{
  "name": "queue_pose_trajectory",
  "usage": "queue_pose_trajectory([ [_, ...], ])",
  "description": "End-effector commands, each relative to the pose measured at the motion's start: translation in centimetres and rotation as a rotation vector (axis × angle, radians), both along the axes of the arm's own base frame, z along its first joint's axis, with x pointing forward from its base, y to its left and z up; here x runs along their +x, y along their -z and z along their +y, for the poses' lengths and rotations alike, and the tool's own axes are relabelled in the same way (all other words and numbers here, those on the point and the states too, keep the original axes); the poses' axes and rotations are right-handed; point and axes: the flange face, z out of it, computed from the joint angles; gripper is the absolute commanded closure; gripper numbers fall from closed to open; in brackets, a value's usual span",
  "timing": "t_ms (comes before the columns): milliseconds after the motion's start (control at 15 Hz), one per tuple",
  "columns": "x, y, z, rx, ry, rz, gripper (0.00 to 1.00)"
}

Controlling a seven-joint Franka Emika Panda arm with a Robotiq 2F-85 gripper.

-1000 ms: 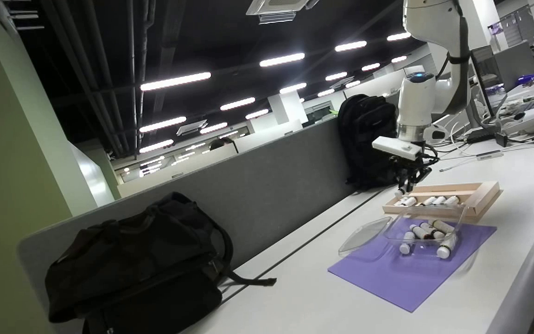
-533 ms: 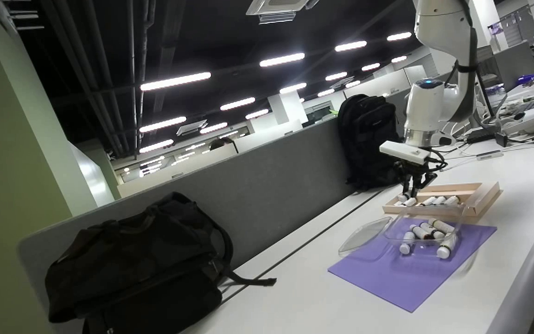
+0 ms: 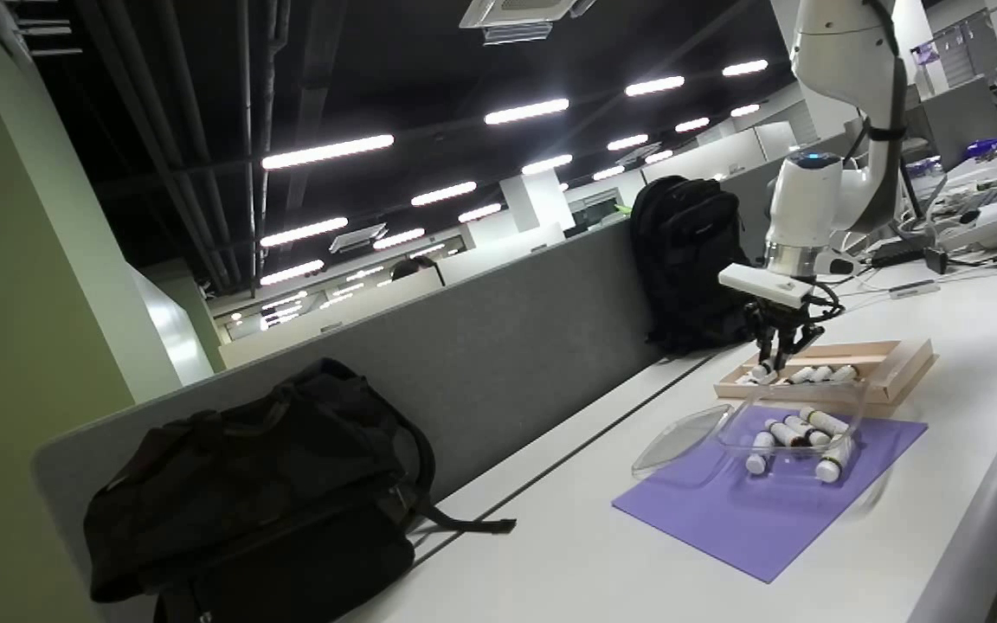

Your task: Put five bottles on the tray

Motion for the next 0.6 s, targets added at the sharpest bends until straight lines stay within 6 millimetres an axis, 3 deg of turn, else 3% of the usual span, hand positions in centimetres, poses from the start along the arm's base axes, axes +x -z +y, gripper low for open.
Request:
queue_pose_trajectory([
  [0,0.29,0.06,-0.93,0.010,-0.031,-0.016,0.93],
  [533,0.11,0.71,-1.35,0.025,-0.028,-0.018,0.93],
])
